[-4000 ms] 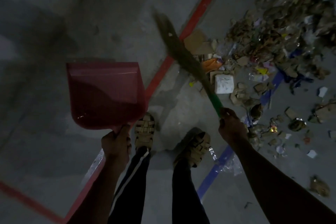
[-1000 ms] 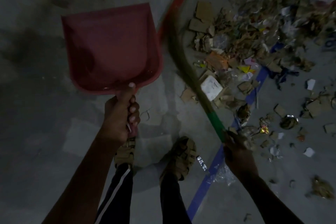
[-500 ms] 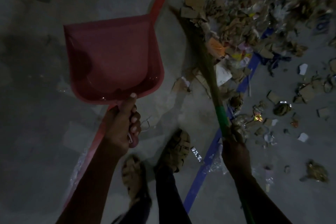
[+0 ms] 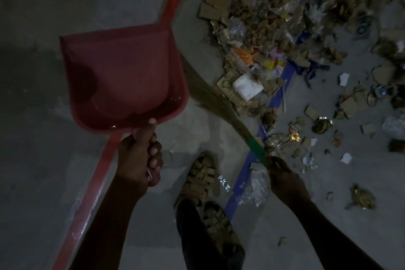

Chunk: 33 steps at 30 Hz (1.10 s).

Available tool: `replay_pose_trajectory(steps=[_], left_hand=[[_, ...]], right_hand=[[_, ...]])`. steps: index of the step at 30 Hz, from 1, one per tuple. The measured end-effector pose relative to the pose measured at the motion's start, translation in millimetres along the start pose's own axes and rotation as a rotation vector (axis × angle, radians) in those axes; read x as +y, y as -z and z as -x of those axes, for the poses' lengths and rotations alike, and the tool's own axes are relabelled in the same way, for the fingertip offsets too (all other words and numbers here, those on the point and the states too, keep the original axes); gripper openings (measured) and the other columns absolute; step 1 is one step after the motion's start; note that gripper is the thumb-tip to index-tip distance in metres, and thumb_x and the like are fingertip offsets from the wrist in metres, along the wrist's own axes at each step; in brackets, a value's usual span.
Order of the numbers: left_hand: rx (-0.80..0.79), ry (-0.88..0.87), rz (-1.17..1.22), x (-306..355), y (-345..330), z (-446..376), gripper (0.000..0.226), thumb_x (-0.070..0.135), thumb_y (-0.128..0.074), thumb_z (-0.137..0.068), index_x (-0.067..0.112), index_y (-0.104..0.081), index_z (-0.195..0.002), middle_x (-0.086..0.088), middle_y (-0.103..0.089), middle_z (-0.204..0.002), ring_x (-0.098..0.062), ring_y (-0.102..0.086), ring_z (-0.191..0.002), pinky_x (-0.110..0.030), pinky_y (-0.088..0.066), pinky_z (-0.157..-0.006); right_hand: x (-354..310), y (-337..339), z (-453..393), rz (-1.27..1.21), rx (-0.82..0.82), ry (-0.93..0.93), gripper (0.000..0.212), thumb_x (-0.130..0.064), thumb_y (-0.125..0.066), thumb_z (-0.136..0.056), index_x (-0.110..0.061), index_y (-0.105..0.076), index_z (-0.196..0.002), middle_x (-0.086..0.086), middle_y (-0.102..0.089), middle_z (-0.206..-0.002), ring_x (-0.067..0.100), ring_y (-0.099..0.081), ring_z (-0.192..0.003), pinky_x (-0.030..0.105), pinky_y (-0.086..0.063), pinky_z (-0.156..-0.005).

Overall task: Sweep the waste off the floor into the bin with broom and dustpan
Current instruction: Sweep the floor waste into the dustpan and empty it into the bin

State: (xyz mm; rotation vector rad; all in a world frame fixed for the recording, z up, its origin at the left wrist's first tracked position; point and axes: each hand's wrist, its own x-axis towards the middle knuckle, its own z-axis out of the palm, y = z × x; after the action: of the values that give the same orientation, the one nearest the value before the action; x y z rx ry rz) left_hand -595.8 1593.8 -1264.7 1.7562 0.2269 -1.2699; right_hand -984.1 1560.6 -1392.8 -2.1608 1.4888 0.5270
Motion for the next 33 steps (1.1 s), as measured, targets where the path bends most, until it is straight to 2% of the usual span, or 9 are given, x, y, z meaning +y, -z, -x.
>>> replay_pose_trajectory(steps=[3, 6, 10, 14, 16, 19, 24, 29, 33], left_hand=[[0.015, 0.025, -0.028, -4.2, -6.7, 13.6, 0.044, 0.052, -0.069, -0.089, 0.023, -0.048, -0.064, 0.004, -0.038, -0.051, -0.01, -0.03, -0.035, -0.016, -0.025, -0.051], [0.028, 0.022, -0.025, -11.9, -17.9, 35.4, 0.044, 0.052, -0.07, -0.089, 0.022, -0.048, -0.064, 0.002, -0.039, -0.053, -0.011, -0.03, -0.035, -0.015, -0.027, -0.049], [0.007, 0.001, -0.019, -26.5, -35.2, 65.6, 0.044, 0.049, -0.069, -0.091, 0.02, -0.046, -0.067, 0.001, -0.038, -0.053, -0.012, -0.031, -0.035, -0.016, -0.027, -0.048], [-0.004, -0.021, 0.026, -39.8, -60.5, 90.3, 0.04, 0.041, -0.068, -0.093, 0.017, -0.046, -0.069, -0.001, -0.038, -0.053, -0.011, -0.03, -0.033, -0.014, -0.026, -0.041], [-0.005, -0.027, 0.029, -44.0, -73.8, 100.4, 0.039, 0.039, -0.068, -0.093, 0.016, -0.047, -0.069, 0.0, -0.038, -0.052, -0.01, -0.03, -0.033, -0.014, -0.025, -0.039], [-0.025, -0.025, 0.017, -46.6, -89.6, 108.9, 0.039, 0.039, -0.068, -0.093, 0.015, -0.047, -0.071, 0.0, -0.039, -0.051, -0.01, -0.03, -0.033, -0.016, -0.025, -0.039], [-0.04, -0.034, 0.017, -33.8, -110.1, 102.1, 0.04, 0.042, -0.069, -0.092, 0.016, -0.048, -0.07, 0.001, -0.041, -0.051, -0.01, -0.032, -0.034, -0.016, -0.025, -0.041], [-0.006, -0.073, 0.012, -9.4, -136.6, 70.6, 0.04, 0.041, -0.069, -0.093, 0.017, -0.048, -0.069, 0.002, -0.041, -0.052, -0.01, -0.033, -0.034, -0.018, -0.025, -0.04], [0.049, -0.038, 0.025, 10.7, -161.8, 45.4, 0.042, 0.042, -0.07, -0.092, 0.019, -0.046, -0.067, 0.002, -0.04, -0.05, -0.01, -0.032, -0.034, -0.014, -0.025, -0.038]], right_hand=[[31.4, 26.5, -18.8, 0.055, 0.055, -0.078, 0.049, -0.019, -0.049, -0.091, -0.016, -0.05, -0.14, 0.012, -0.051, -0.137, 0.037, -0.066, -0.066, 0.045, -0.057, -0.053], [49.0, 63.6, -43.4, 0.026, 0.14, -0.216, 0.042, -0.01, -0.053, -0.093, -0.01, -0.052, -0.135, 0.016, -0.053, -0.131, 0.044, -0.065, -0.075, 0.05, -0.056, -0.06], [55.0, 105.3, -58.9, -0.117, 0.202, -0.35, 0.041, -0.01, -0.051, -0.096, -0.005, -0.052, -0.136, 0.019, -0.05, -0.131, 0.046, -0.062, -0.092, 0.053, -0.055, -0.073], [56.6, 125.3, -37.4, -0.182, 0.272, -0.259, 0.041, -0.009, -0.048, -0.097, -0.008, -0.049, -0.138, 0.018, -0.048, -0.134, 0.042, -0.063, -0.09, 0.055, -0.057, -0.067], [58.6, 123.5, -18.2, -0.215, 0.286, -0.201, 0.043, -0.009, -0.047, -0.098, -0.012, -0.046, -0.141, 0.015, -0.047, -0.135, 0.036, -0.064, -0.076, 0.049, -0.057, -0.058], [62.3, 112.4, 9.0, -0.278, 0.305, -0.1, 0.044, -0.007, -0.05, -0.098, -0.008, -0.048, -0.141, 0.016, -0.047, -0.139, 0.021, -0.06, -0.059, 0.037, -0.054, -0.045], [70.1, 104.3, 8.0, -0.343, 0.304, 0.013, 0.052, -0.001, -0.056, -0.092, -0.009, -0.049, -0.143, 0.018, -0.052, -0.132, 0.024, -0.061, -0.069, 0.03, -0.05, -0.05], [51.4, 131.0, -59.8, -0.462, 0.326, 0.055, 0.046, -0.005, -0.051, -0.098, -0.008, -0.048, -0.144, 0.018, -0.054, -0.129, 0.031, -0.061, -0.096, 0.03, -0.046, -0.071], [24.2, 155.3, -128.5, -0.539, 0.295, 0.092, 0.05, -0.008, -0.049, -0.099, -0.009, -0.041, -0.148, 0.021, -0.052, -0.13, 0.034, -0.059, -0.104, 0.033, -0.049, -0.082]])
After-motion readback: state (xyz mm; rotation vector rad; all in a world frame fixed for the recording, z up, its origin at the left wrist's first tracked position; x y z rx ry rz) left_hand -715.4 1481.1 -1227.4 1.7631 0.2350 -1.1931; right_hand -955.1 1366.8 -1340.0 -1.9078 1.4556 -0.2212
